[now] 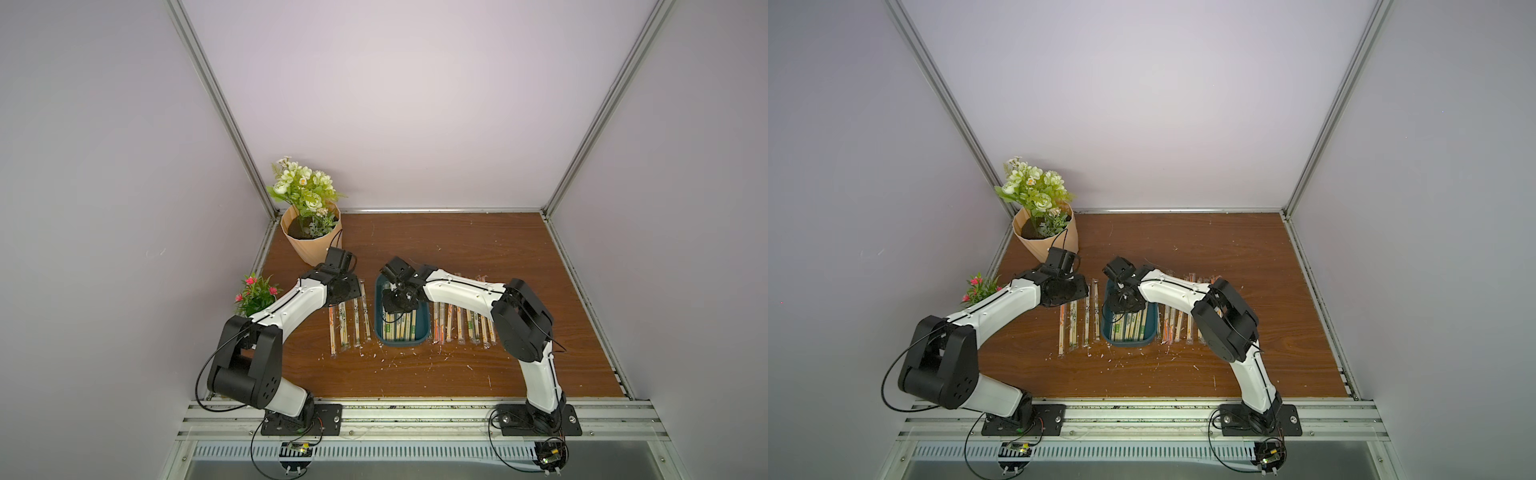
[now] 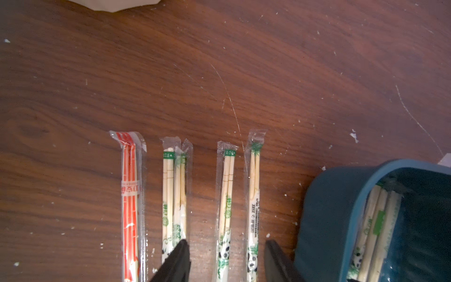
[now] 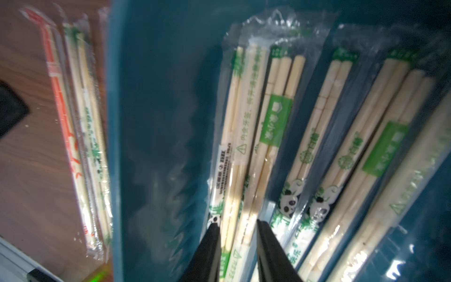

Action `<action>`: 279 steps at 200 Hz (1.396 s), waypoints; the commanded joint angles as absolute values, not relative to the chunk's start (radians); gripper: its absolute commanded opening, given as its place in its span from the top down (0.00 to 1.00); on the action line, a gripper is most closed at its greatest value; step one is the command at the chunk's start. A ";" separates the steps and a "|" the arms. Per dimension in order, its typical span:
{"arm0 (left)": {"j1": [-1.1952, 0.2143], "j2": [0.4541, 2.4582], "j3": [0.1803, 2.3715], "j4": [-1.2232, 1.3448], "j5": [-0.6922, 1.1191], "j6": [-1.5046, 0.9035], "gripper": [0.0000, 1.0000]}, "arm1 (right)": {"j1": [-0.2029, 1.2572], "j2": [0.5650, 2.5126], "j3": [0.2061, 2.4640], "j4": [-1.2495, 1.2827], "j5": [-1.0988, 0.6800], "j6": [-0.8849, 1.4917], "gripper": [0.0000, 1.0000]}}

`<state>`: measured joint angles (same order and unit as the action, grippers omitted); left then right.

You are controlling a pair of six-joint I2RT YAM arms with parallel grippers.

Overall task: Take the paired disposable chopsticks out of the storage box
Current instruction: Pick up the paired disposable chopsticks from the storage box.

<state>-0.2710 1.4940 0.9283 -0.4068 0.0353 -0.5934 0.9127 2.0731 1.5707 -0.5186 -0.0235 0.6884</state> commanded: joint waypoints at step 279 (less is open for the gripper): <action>-0.254 1.501 0.900 -0.362 0.121 -0.575 0.50 | 0.901 2.000 1.674 -0.632 0.054 0.686 0.99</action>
